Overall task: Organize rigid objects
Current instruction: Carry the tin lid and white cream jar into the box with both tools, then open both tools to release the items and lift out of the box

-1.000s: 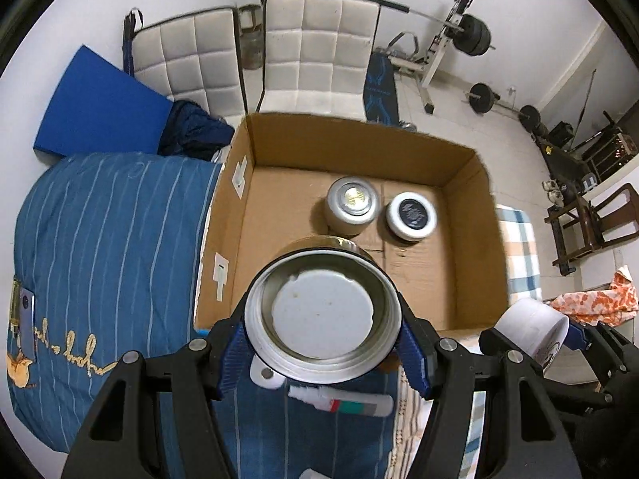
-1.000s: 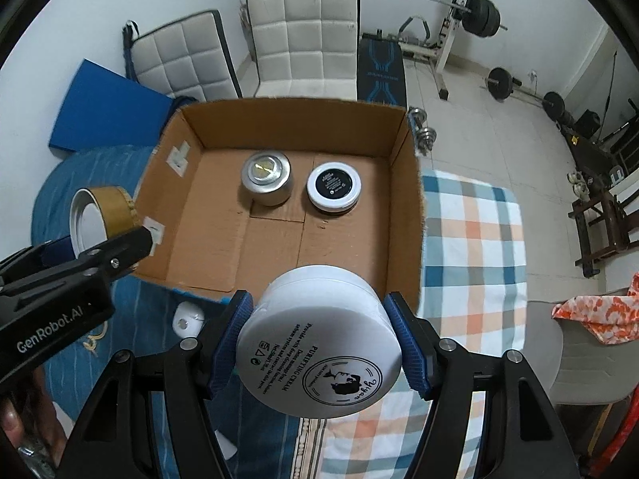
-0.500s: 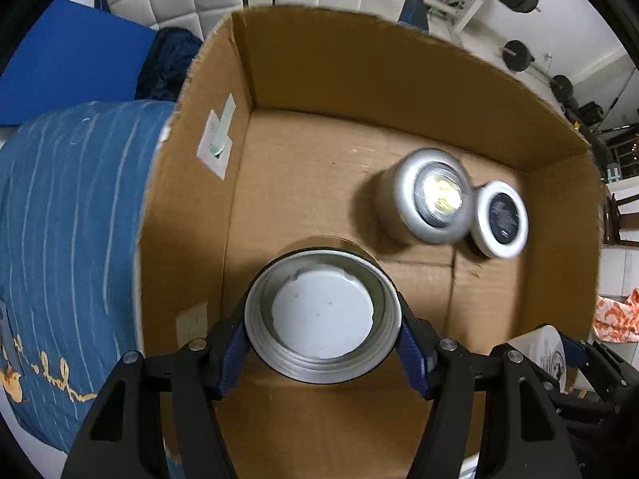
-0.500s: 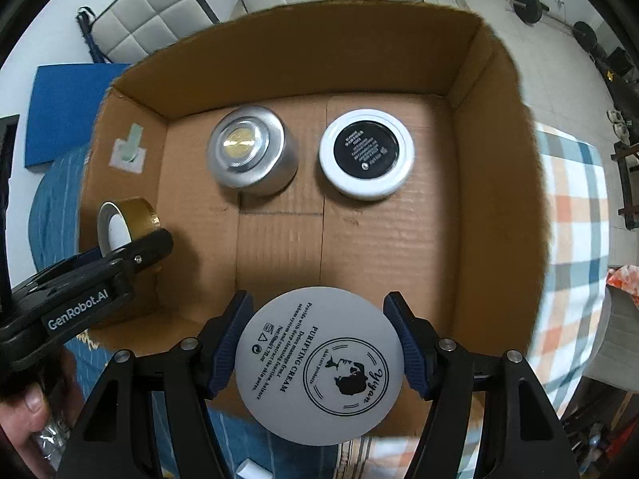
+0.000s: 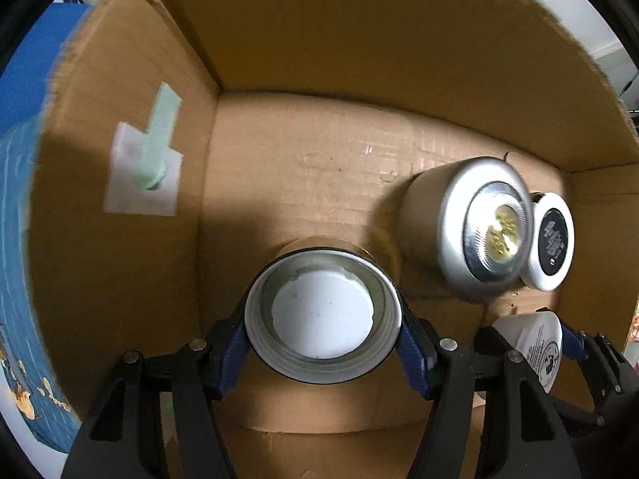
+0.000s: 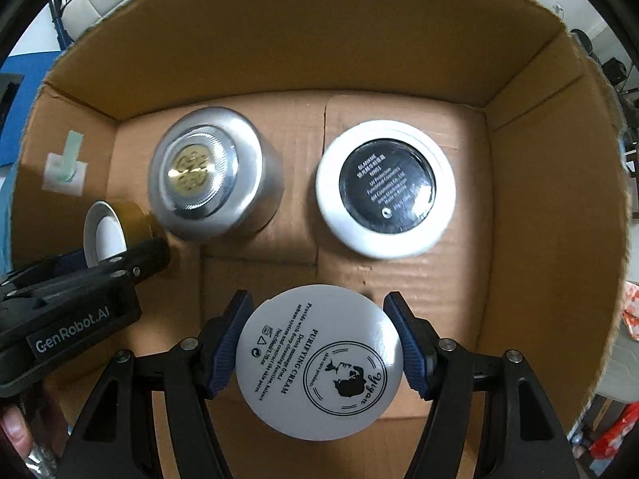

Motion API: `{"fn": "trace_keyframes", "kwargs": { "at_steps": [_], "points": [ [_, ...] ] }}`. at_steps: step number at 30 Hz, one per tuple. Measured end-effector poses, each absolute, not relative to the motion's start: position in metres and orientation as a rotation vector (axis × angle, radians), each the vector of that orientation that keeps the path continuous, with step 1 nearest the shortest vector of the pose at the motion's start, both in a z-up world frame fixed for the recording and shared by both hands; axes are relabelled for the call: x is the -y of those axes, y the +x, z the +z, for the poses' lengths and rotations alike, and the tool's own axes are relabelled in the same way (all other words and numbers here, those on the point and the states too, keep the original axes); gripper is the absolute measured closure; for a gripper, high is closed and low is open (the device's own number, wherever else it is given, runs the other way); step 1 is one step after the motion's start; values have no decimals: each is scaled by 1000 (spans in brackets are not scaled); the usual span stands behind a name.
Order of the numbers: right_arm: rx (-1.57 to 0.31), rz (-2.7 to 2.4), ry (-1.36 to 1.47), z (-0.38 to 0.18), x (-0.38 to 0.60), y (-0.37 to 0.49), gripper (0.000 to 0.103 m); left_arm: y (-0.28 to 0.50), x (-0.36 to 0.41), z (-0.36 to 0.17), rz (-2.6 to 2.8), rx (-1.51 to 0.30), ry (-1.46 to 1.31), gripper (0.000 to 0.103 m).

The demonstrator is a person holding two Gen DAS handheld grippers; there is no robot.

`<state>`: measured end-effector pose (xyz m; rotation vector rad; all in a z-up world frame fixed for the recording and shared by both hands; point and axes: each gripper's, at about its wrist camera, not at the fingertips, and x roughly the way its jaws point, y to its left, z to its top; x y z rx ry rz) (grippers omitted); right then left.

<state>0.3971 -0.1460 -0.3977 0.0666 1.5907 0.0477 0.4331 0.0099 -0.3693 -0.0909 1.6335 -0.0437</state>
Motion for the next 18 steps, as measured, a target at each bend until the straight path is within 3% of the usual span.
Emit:
{"fn": "trace_keyframes", "kwargs": {
  "at_steps": [18],
  "points": [
    [-1680,57,124,-418,163,418,29,446,-11,-367,-48,-1729,-140,37]
  ]
}}
